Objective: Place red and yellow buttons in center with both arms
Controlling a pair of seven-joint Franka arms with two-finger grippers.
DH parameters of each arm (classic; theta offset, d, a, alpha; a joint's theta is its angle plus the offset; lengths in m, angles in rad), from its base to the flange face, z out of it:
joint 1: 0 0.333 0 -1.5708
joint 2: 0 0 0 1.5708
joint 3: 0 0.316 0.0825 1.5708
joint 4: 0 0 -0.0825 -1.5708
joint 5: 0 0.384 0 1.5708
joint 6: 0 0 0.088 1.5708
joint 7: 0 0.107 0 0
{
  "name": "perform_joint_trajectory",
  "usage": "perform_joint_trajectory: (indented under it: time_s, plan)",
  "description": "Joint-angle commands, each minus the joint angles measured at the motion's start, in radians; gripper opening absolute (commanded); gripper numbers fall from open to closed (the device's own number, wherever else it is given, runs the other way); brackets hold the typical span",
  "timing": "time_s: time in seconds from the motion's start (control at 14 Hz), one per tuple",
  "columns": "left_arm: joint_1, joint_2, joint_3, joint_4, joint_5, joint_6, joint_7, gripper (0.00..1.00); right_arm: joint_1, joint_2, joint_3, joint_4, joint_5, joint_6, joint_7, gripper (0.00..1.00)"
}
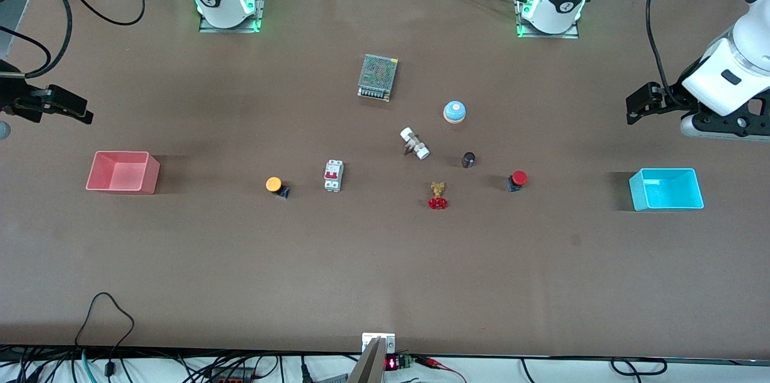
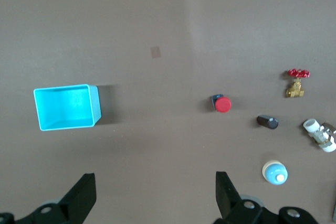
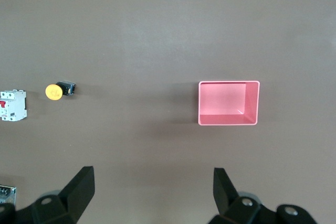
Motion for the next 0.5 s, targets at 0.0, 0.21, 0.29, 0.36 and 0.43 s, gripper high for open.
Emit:
perform_joint_trajectory:
  time_s: [0.0, 0.21, 0.29, 0.36, 0.43]
  plan:
    - [0.007, -0.026, 0.001, -0.019, -0.019, -0.029, 0.029, 1.0, 0.018, -0.091, -0.016, -0.113, -0.018, 0.037, 0.011, 1.0]
    - [0.006, -0.024, 0.0, -0.018, -0.017, -0.029, 0.029, 1.0, 0.016, -0.177, -0.016, -0.242, -0.021, 0.109, 0.011, 1.0]
    - [0.006, -0.024, -0.005, -0.018, -0.017, -0.029, 0.029, 1.0, 0.016, -0.182, -0.018, -0.241, -0.021, 0.096, 0.017, 1.0]
    - [0.006, -0.024, -0.008, -0.018, -0.017, -0.029, 0.029, 1.0, 0.016, -0.183, -0.018, -0.233, -0.021, 0.071, 0.025, 1.0]
    - [0.004, -0.024, -0.008, -0.018, -0.017, -0.029, 0.029, 1.0, 0.016, -0.191, -0.016, -0.233, -0.021, 0.06, 0.031, 1.0]
